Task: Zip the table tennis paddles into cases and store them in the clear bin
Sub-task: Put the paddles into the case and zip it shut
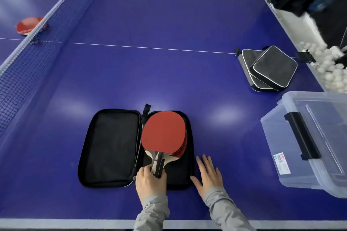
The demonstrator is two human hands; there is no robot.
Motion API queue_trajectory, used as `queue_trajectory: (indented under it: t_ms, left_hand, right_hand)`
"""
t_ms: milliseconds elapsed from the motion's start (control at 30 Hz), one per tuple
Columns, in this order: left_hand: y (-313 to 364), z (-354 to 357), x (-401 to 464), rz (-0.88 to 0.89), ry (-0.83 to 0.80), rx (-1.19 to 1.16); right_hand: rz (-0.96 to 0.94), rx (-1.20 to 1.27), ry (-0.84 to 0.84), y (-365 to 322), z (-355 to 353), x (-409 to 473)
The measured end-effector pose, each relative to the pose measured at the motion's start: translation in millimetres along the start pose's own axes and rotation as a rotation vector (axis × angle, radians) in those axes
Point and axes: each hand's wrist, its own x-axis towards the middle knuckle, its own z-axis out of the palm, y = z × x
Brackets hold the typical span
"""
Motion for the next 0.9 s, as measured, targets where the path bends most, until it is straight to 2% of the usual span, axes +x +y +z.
queue_trajectory:
  t_ms: [133, 300, 567, 633, 700, 900]
  left_hand:
    - [10.0, 10.1, 3.7, -0.080, 0.031, -0.020]
    - [11.2, 24.0, 1.1, -0.070, 0.047, -0.050]
    - [0.7, 31.1, -2.1, 0.009, -0.030, -0.052]
    - [-3.6, 28.8, -2.6, 0.034, -0.058, -0.066]
    - [-8.3, 22.2, -3.6, 0.060, -0.111, -0.085]
    - [-31.0, -2.4, -3.4, 0.258, -0.286, -0.105]
  right_hand:
    - [-0.002, -0.007, 0.021, -0.6, 4.1, -0.9]
    - [-0.010, -0.016, 0.058, -1.8, 5.9, -2.6]
    - [-0.024, 0.018, 0.119, -6.1, 5.0, -7.3]
    - [-0.021, 0.039, 0.157, -6.9, 4.6, -7.9]
    - [-0.015, 0.022, 0.124, -5.6, 5.4, -7.9]
    - [-0.009, 0.012, 0.101, -4.3, 5.1, -9.1]
